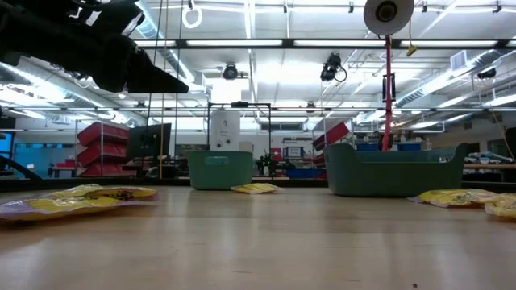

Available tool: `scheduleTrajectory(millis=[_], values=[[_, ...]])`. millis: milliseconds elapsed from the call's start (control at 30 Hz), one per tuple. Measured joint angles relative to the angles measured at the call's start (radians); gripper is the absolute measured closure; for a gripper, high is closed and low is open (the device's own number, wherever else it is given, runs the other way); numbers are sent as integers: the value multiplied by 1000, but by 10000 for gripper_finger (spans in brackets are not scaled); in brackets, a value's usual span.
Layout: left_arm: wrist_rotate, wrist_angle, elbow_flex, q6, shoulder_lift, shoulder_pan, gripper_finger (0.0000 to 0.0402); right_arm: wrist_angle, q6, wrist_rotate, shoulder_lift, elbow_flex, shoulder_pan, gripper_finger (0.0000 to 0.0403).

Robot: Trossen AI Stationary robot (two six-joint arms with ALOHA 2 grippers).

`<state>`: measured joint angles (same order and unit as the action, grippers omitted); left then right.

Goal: Sort candy
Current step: Put the yellow candy bag into the orange bin

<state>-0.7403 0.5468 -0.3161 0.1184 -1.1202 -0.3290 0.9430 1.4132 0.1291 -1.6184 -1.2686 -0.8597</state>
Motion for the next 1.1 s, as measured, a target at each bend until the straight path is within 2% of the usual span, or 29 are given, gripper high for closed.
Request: scheduleTrajectory(millis=[200,400,733,1100], values=[[0,0,0,0,0,0,289,2,-6,-3,0,0,3,403],[1,0,0,0,0,0,289,4,-29,-54,0,0,4,403],[1,0,0,3,0,0,289,3,-20,-58,0,0,4,402],[0,0,0,5,0,0,289,33,72,-58,0,0,4,362]])
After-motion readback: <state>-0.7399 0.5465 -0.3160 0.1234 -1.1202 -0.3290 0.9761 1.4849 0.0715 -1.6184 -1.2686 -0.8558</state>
